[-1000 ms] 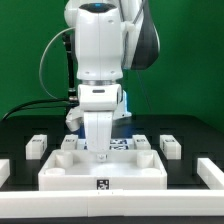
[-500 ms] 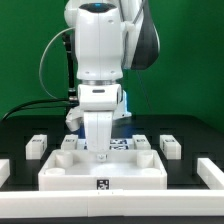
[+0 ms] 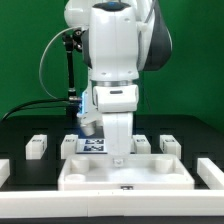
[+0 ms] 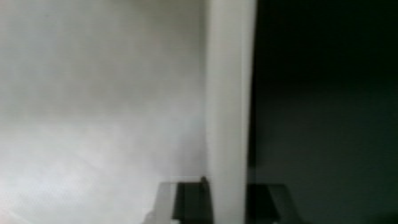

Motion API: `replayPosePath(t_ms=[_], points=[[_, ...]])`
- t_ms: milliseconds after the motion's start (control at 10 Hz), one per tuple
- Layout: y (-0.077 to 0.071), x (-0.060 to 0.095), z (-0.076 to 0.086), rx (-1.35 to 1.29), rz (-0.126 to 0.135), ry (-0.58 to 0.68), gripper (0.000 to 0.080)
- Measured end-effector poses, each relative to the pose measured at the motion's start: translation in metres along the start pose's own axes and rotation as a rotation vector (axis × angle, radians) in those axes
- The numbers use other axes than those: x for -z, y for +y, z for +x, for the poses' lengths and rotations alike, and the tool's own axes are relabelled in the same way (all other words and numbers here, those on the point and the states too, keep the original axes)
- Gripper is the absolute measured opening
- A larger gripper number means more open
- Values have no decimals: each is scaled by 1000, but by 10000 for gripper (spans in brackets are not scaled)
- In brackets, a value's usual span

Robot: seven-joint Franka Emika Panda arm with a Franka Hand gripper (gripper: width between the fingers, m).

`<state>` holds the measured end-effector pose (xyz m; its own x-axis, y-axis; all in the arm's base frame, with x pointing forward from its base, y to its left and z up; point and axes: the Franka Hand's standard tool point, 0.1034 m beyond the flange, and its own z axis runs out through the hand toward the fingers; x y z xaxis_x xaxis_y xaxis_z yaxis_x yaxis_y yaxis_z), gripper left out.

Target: Assemble desk

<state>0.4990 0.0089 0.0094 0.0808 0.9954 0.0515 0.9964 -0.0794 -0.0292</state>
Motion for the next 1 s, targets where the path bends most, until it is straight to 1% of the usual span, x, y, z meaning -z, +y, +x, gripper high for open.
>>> replayPosePath(t_ms=[200, 300, 500, 700, 800, 900, 1000], points=[[15, 0, 20, -4, -18, 13, 57], [18, -1, 22, 6, -15, 14, 57], [18, -1, 22, 17, 13, 11, 57], [18, -1, 21, 16, 14, 10, 57], [18, -1, 21, 16, 15, 11, 125], [18, -1, 21, 15, 15, 11, 293], [17, -1, 21, 15, 15, 10, 293]])
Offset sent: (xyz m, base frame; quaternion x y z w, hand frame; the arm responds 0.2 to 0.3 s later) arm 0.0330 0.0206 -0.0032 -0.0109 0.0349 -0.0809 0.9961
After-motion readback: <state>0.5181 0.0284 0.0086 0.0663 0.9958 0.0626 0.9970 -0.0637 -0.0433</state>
